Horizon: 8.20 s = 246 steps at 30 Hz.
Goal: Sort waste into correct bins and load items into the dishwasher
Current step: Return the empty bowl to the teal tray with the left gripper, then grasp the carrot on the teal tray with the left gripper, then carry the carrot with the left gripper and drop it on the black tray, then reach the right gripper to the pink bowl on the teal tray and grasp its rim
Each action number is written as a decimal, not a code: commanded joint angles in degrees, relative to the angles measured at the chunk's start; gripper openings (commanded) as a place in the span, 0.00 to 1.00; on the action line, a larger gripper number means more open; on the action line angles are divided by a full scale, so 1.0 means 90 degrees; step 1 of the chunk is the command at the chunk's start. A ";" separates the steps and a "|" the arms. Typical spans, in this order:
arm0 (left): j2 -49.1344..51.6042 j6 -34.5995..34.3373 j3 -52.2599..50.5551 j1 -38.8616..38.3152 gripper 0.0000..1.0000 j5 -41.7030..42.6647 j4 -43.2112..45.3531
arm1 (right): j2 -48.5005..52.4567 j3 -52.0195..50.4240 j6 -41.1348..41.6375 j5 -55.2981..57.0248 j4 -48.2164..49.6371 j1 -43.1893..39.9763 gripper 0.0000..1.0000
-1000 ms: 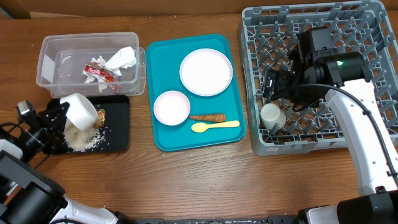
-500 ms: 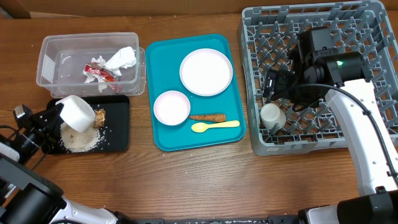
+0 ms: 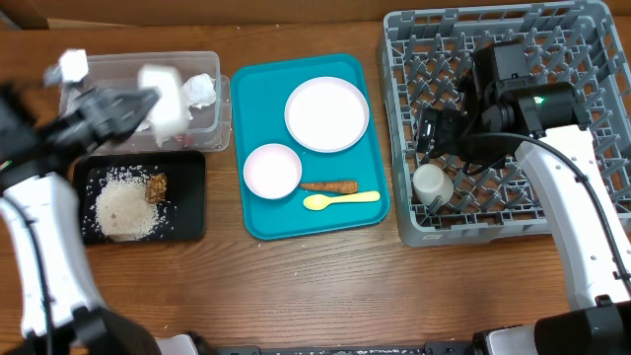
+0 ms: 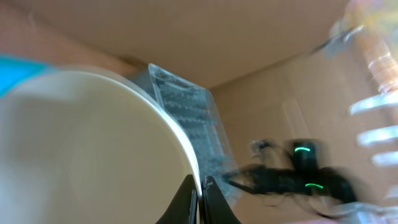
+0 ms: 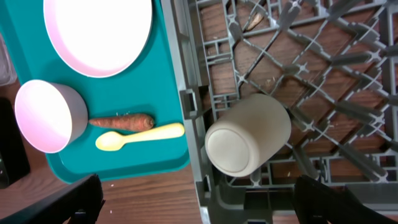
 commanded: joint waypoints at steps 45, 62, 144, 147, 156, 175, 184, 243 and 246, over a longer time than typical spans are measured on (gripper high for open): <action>0.2832 0.3128 0.1260 -0.5056 0.63 -0.8854 -0.0342 | -0.0068 -0.0248 -0.0019 -0.0029 0.0262 0.0007 1.00; 0.2793 0.4612 0.1795 -0.6266 0.63 -0.7706 -0.3172 | -0.0068 -0.0248 -0.0019 -0.0175 0.0488 0.0010 1.00; 0.2108 0.2273 0.5821 -0.5195 0.04 -0.9272 -0.7781 | -0.0068 -0.0248 -0.0019 -0.0131 0.0243 0.0007 1.00; 0.1566 0.2093 0.5535 -0.4629 0.04 -0.9272 -0.7781 | -0.0068 -0.0248 -0.0019 -0.0153 0.0243 0.0010 1.00; 0.0546 0.0916 0.3548 -0.2596 0.04 -0.9760 -0.7281 | -0.0068 -0.0250 -0.0019 -0.0155 0.0245 0.0010 1.00; 0.0508 -0.2006 -0.3104 -0.1268 0.05 -0.9748 -0.0231 | -0.0068 -0.0248 -0.0017 -0.0153 0.0226 0.0007 1.00; 0.0512 -0.0920 -0.2832 -0.1270 0.46 -0.9381 -0.0393 | -0.0068 -0.0248 -0.0019 -0.0153 0.0270 0.0007 1.00; 0.0408 0.1744 0.2329 -0.2948 1.00 -0.8415 -0.4092 | 0.2960 -0.0243 0.2628 -0.0374 0.3815 0.3067 0.49; 0.0408 0.1746 0.2329 -0.2946 1.00 -0.8417 -0.4095 | 0.3072 -0.0243 0.2681 -0.0461 0.3925 0.3067 0.46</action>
